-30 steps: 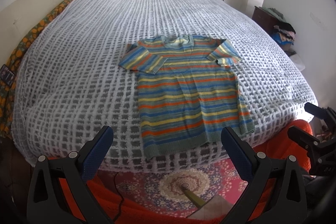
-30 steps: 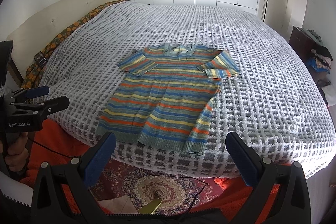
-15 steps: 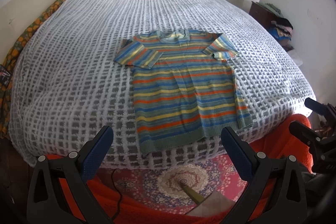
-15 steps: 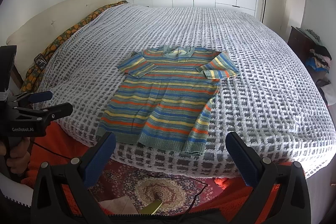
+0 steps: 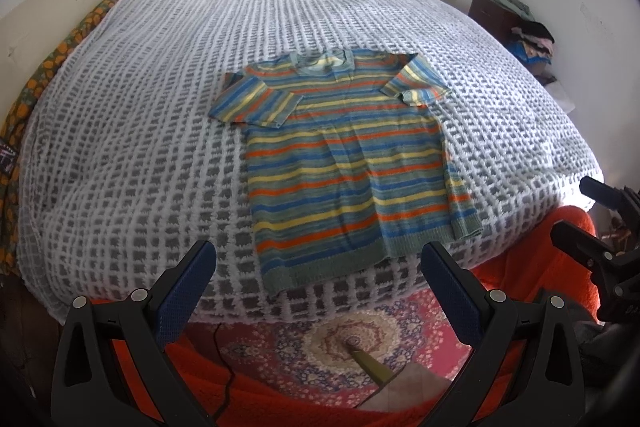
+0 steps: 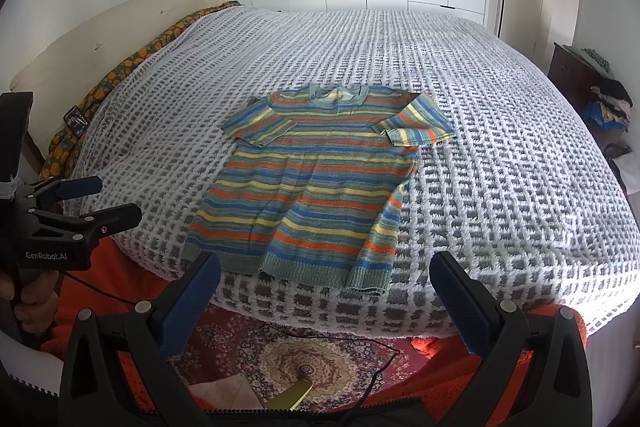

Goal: Fold small clothes

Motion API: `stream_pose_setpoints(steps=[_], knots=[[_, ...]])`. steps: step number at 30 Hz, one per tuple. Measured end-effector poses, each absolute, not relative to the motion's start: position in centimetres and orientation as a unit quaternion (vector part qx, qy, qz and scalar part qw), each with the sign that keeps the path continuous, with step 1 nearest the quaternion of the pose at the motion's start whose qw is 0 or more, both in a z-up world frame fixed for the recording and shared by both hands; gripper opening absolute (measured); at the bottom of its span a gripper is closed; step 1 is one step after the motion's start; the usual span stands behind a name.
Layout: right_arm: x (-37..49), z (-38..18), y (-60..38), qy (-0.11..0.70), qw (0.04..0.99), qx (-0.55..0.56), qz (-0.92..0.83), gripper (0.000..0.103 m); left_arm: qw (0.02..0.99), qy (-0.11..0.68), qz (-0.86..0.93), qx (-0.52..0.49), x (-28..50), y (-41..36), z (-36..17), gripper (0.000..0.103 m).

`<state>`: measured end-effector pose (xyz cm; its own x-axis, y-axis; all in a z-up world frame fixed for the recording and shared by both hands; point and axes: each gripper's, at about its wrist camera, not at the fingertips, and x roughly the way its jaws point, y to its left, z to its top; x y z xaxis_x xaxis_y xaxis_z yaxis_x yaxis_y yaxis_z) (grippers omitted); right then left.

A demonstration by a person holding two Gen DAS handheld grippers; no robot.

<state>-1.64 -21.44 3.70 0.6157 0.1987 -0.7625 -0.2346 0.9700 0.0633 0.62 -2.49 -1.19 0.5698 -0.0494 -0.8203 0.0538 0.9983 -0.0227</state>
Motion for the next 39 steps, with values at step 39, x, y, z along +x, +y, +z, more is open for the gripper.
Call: stream_pose_setpoints(steps=[39], knots=[[0.9,1.2,-23.0,0.443,0.89,-0.011,0.105,0.103,0.858,0.483,-0.089,0.153,23.5,-0.6,-11.6,0.093]])
